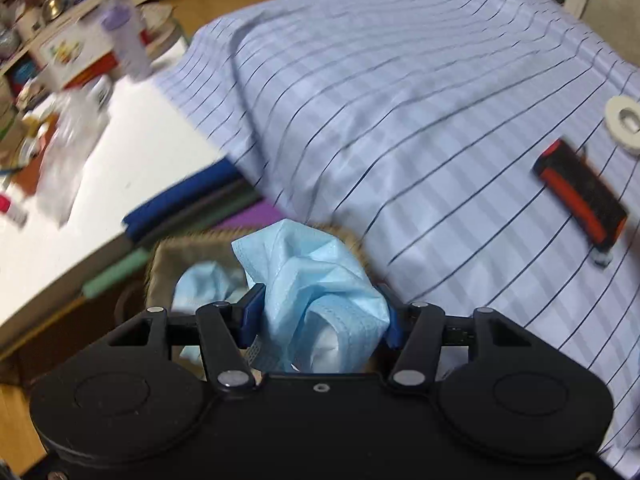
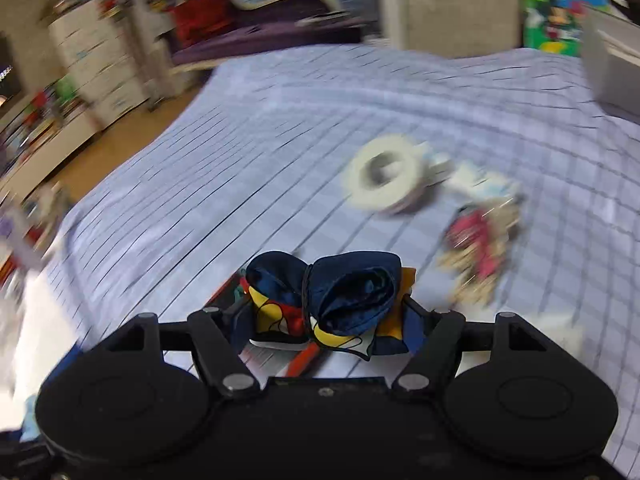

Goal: Organize soft objects
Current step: 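Carry the mask and scarf with both tools over the woven basket, then open both tools to drop the mask and scarf into the basket, then withdraw both tools from the basket toward the power bank and tape on the bed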

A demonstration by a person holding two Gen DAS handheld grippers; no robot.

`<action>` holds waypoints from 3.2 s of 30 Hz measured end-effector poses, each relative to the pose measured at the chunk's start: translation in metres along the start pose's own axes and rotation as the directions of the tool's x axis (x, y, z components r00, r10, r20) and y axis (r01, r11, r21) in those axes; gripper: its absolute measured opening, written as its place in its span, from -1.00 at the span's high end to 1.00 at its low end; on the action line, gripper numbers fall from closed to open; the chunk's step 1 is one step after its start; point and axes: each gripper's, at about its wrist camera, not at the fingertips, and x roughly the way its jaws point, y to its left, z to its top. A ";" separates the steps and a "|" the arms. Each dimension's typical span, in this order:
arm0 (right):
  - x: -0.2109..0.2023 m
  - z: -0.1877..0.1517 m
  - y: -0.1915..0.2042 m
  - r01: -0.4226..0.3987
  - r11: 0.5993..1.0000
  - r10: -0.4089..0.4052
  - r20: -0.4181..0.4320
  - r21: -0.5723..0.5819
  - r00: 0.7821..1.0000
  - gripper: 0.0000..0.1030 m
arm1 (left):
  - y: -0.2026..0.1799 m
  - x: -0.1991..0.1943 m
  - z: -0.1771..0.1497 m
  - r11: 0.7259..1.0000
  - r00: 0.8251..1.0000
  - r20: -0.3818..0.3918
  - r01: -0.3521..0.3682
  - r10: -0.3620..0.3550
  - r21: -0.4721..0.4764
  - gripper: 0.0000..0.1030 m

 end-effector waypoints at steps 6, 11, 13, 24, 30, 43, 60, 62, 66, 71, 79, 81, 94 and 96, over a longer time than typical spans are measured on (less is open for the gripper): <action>-0.019 -0.063 0.066 -0.164 0.983 0.153 -0.133 -0.082 0.979 -0.37 | 0.029 0.002 -0.033 0.999 0.999 -0.045 0.009 -0.011 -0.050 -0.06; -0.030 -0.109 0.115 -0.232 0.961 0.195 -0.228 -0.148 0.954 -0.37 | 0.051 0.002 -0.049 0.995 0.999 -0.051 -0.007 0.002 -0.097 -0.06; -0.029 -0.121 0.130 -0.249 0.956 0.203 -0.263 -0.155 0.943 -0.37 | 0.059 0.003 -0.054 0.993 0.999 -0.052 -0.016 0.010 -0.113 -0.06; -0.020 -0.141 0.183 -0.229 0.950 0.158 -0.306 -0.211 0.939 -0.37 | 0.102 0.010 -0.070 0.978 0.998 -0.056 -0.024 0.013 -0.208 -0.06; -0.003 -0.137 0.199 -0.211 0.952 0.134 -0.317 -0.222 0.939 -0.37 | 0.114 0.017 -0.065 0.973 0.998 -0.063 -0.030 0.016 -0.231 -0.06; 0.022 -0.133 0.220 -0.205 0.946 0.114 -0.334 -0.252 0.936 -0.37 | 0.120 0.033 -0.057 0.971 0.996 -0.090 -0.043 0.022 -0.235 -0.06; 0.029 -0.127 0.223 -0.203 0.948 0.123 -0.307 -0.246 0.944 -0.58 | 0.113 0.043 -0.056 0.976 0.993 -0.110 -0.072 0.050 -0.203 -0.54; 0.029 -0.127 0.221 -0.198 0.949 0.118 -0.307 -0.245 0.944 -0.58 | 0.112 0.042 -0.057 0.977 0.992 -0.112 -0.072 0.050 -0.202 -0.54; 0.029 -0.129 0.218 -0.191 0.951 0.111 -0.310 -0.241 0.944 -0.58 | 0.111 0.040 -0.059 0.977 0.992 -0.113 -0.071 0.049 -0.200 -0.54; 0.026 -0.130 0.216 -0.190 0.952 0.110 -0.312 -0.241 0.944 -0.58 | 0.110 0.038 -0.061 0.977 0.992 -0.117 -0.072 0.049 -0.201 -0.54; 0.016 -0.136 0.209 -0.188 0.954 0.109 -0.312 -0.234 0.944 -0.58 | 0.109 0.029 -0.068 0.978 0.992 -0.122 -0.047 0.022 -0.204 -0.54; 0.012 -0.137 0.206 -0.186 0.955 0.108 -0.313 -0.231 0.943 -0.58 | 0.108 0.026 -0.069 0.978 0.992 -0.124 -0.039 0.013 -0.206 -0.54; -0.013 -0.152 0.174 -0.127 0.972 0.062 -0.303 -0.199 0.951 -0.58 | 0.091 0.003 -0.087 0.984 0.993 -0.118 -0.015 -0.006 -0.175 -0.54; -0.015 -0.156 0.167 -0.120 0.974 0.057 -0.309 -0.190 0.949 -0.58 | 0.087 0.000 -0.091 0.987 0.993 -0.120 -0.016 -0.004 -0.162 -0.54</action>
